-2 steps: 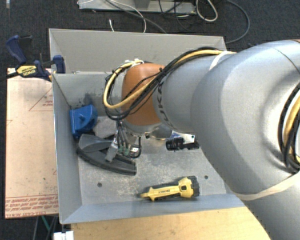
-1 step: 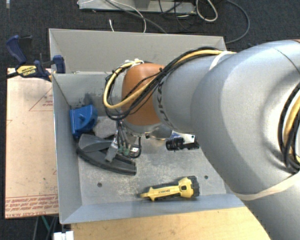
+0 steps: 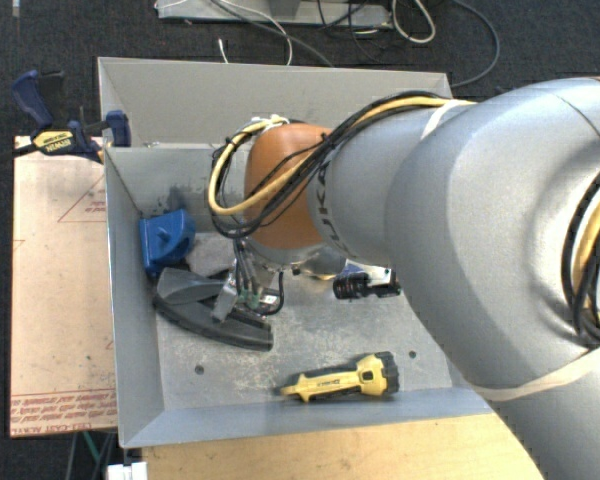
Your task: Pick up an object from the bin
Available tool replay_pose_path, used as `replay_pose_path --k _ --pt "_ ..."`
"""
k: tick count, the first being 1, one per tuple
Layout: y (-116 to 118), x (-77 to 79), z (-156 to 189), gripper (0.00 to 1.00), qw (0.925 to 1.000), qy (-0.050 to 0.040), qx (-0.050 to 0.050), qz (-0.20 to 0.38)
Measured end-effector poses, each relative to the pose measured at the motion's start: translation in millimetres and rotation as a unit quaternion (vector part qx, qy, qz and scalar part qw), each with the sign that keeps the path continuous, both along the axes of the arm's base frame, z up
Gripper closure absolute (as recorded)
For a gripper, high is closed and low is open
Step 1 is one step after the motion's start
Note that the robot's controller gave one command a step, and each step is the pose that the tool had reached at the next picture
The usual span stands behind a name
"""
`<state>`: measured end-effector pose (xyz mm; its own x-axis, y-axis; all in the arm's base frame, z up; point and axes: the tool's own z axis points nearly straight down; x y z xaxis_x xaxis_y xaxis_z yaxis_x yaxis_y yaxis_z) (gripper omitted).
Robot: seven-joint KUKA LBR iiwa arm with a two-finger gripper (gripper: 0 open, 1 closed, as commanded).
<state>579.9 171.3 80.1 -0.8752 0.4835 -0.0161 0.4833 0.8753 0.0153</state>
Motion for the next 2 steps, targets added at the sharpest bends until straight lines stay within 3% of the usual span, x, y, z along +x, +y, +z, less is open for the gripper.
replay_pose_path --k 2 --pt "-1.4 -0.3 13.5 1.0 1.0 0.001 -0.001 0.0"
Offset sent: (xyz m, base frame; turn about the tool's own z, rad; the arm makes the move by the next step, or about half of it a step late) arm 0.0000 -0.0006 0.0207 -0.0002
